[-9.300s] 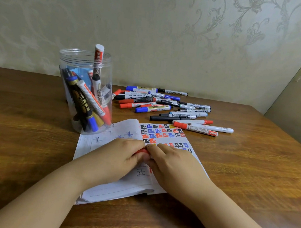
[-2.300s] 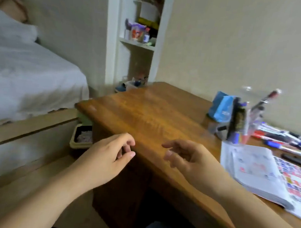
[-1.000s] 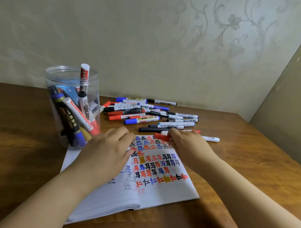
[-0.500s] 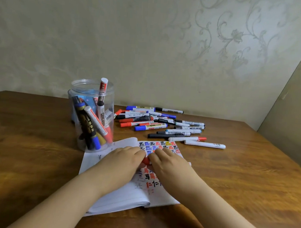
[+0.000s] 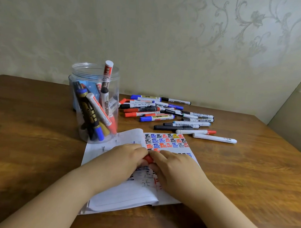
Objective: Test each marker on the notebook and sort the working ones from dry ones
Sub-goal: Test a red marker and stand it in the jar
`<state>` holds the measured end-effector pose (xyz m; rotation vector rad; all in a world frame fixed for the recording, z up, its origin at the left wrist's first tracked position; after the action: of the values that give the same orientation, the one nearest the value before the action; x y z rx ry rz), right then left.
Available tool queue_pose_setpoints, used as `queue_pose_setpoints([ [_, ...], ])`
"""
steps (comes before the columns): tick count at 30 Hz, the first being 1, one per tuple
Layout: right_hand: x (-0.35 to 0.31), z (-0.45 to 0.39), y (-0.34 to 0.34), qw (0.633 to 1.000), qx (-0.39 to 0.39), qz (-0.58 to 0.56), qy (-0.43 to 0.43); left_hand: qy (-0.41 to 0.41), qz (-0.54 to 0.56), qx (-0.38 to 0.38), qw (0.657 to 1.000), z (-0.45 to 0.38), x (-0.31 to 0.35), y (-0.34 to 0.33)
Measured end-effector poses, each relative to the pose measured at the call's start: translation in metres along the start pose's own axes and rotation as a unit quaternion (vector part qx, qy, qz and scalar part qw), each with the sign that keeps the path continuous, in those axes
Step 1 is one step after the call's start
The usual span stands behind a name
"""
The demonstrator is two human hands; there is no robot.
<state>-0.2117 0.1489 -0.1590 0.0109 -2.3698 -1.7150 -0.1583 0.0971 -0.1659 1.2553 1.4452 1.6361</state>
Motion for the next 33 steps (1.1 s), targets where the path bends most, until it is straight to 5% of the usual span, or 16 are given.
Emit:
queue_pose_setpoints([
  [22,-0.004,0.004,-0.013,0.996,-0.075,-0.047,0.014,0.015,0.016,-0.039,0.999,0.005,0.002,-0.007],
  [33,-0.011,0.004,-0.005,0.999,0.015,0.041,-0.003,0.027,0.017,-0.036,0.999,0.007,0.0,-0.008],
])
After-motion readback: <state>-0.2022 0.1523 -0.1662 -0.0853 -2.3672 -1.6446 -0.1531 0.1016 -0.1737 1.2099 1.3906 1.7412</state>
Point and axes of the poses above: each hand's wrist, its own z-axis away from the middle knuckle, its own y-axis out of the back of the hand, x = y × z, the point moved 9 cm from there along -z, towards the middle knuckle, and after that the axes turned 12 degrees about -x, right-handed, at the moved point
